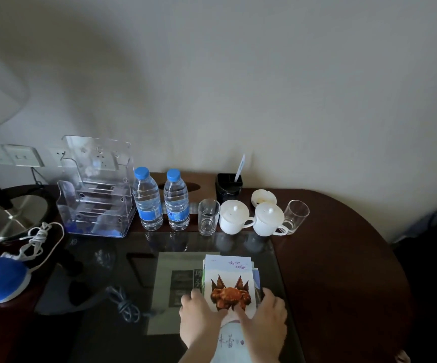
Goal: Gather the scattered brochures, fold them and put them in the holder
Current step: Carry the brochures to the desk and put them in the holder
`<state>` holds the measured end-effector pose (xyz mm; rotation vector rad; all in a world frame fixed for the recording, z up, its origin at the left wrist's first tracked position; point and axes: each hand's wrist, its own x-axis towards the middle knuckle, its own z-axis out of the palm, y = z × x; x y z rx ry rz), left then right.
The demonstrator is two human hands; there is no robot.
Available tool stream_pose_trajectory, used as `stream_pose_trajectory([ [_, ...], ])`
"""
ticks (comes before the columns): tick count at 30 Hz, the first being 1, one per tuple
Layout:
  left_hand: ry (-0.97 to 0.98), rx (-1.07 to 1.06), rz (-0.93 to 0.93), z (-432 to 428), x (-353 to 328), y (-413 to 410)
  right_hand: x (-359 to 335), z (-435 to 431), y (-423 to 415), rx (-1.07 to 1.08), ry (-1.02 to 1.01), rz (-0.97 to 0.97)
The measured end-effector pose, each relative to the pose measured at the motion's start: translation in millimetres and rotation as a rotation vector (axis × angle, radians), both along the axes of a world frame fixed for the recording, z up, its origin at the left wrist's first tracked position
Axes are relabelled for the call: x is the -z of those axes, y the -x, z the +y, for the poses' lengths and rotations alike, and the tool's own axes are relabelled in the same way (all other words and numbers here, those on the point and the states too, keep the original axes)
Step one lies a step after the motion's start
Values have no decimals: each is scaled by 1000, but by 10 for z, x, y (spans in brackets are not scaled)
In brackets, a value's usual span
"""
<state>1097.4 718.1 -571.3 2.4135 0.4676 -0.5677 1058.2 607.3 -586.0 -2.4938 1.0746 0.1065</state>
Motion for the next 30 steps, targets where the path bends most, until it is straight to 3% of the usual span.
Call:
stream_pose_trajectory([
  [2,50,-44,-46,50,-31,0,-53,116,14,-25,77,1],
  [7,274,-181,-151,262,-211,-53,-201,456,-4,12,-22,-28],
  [11,445,-305,-248,821,-425,-176,-452,953,-115,-44,-213,-310],
  [14,380,-344,-266,1542,-413,-233,-540,1421,-217,-97,-382,-382],
  [20,119,-169,-80,2428,-275,-182,-133,2177,-334,-217,-465,-131],
  [22,60,-137,-14,2468,-167,-185,-45,2250,-356,-319,-446,-18],
  [24,-118,-197,24,2405,9,-150,-17,2187,-340,-398,-401,11],
  [26,-282,-243,-155,2228,69,-55,-68,1944,-274,-394,-302,-107],
  [28,-223,-148,-280,1966,73,-4,-185,1474,-199,-245,-122,-293],
  [30,-39,36,-231,1648,115,0,-285,867,-116,17,68,-367],
])
